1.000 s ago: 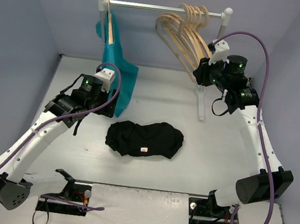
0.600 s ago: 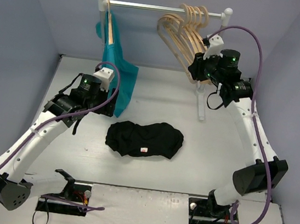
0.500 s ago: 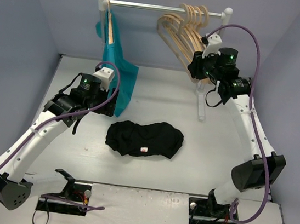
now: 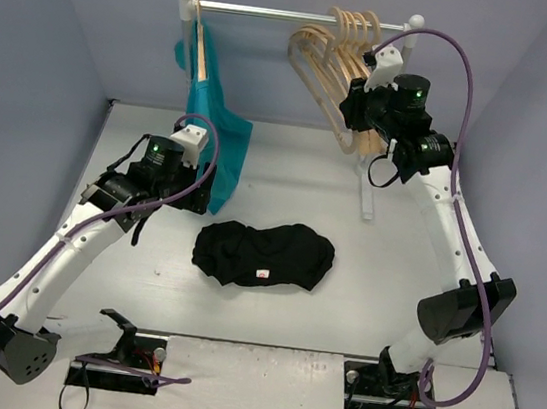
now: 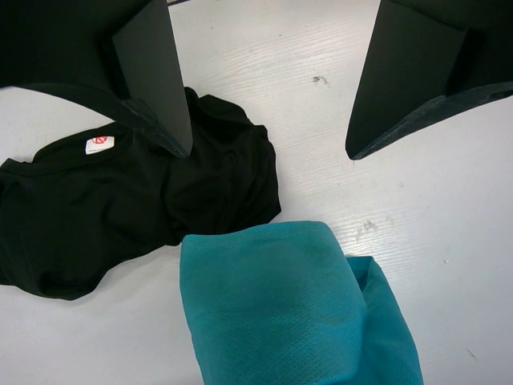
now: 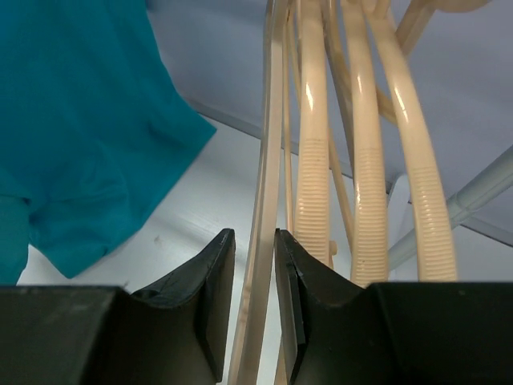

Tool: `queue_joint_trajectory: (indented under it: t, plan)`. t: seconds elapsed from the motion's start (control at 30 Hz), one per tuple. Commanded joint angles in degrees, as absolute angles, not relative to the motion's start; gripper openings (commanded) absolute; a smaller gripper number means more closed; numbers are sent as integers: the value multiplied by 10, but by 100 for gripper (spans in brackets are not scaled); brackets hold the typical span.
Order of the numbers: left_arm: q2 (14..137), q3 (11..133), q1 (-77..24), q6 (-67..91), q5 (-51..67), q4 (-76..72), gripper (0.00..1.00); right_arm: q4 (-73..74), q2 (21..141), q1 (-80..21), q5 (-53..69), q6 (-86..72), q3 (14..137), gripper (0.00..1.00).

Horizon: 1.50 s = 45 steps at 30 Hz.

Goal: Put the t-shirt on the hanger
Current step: Pick up the hanger from the clothesline.

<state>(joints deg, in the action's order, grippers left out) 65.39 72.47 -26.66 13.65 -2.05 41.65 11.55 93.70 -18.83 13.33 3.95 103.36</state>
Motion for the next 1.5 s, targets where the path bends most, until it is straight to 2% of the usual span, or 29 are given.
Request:
queue_joint_trajectory:
  t: [0.0, 0.63, 0.77, 0.93, 1.27, 1.47]
  plan:
    - [652, 731, -262, 136, -15, 388, 73, 82, 955, -189, 119, 32, 1067, 22]
    - [653, 729, -256, 137, -7, 388, 73, 82, 988, -199, 116, 33, 1109, 19]
    - [653, 729, -256, 137, -6, 388, 73, 82, 983, -203, 118, 37, 1112, 13]
    - [655, 729, -253, 137, -3, 388, 73, 82, 981, -208, 118, 40, 1114, 0]
    - [654, 727, -253, 138, -2, 387, 73, 79, 962, -240, 103, 55, 1154, 0]
    - [654, 729, -252, 142, -1, 384, 73, 76, 915, -261, 90, 56, 1123, 0]
